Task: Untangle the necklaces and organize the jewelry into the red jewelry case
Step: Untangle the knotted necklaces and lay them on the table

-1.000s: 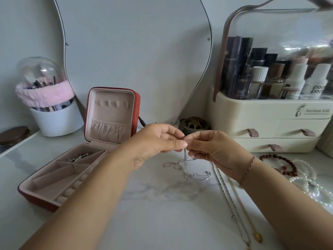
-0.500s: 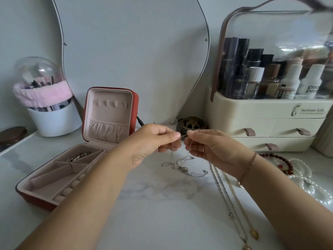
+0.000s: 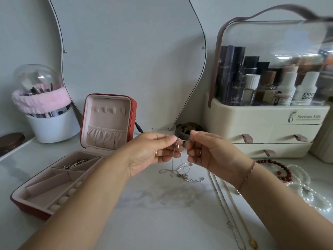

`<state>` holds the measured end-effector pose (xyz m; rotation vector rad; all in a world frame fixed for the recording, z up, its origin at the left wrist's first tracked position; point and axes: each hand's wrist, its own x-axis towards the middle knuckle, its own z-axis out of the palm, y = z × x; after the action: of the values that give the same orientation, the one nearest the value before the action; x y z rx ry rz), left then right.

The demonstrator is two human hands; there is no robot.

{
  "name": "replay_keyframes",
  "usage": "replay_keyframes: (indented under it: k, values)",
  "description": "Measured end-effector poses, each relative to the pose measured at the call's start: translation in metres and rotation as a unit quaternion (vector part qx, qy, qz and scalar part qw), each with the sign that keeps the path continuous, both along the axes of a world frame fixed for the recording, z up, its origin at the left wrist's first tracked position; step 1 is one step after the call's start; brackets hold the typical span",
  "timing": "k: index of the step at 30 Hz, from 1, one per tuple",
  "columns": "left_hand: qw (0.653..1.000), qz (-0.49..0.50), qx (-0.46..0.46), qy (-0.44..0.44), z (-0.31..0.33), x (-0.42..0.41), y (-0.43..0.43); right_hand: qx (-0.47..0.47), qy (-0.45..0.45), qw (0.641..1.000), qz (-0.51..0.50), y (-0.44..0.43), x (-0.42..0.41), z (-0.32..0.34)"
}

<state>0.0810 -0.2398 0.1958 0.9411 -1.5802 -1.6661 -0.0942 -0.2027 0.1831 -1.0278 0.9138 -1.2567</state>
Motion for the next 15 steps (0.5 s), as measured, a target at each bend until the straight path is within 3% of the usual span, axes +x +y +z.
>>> replay_keyframes:
  k: [7,15]
  values:
    - [1.0,-0.003,0.011,-0.01,-0.0036,-0.0025,-0.0012,-0.001,-0.001,1.0,-0.019,-0.0008,0.002,-0.0018]
    - [0.999,-0.014,0.014,0.037,-0.0031,-0.0018,-0.0019,-0.056,0.203,0.977,-0.015,0.0039,0.0008,-0.0038]
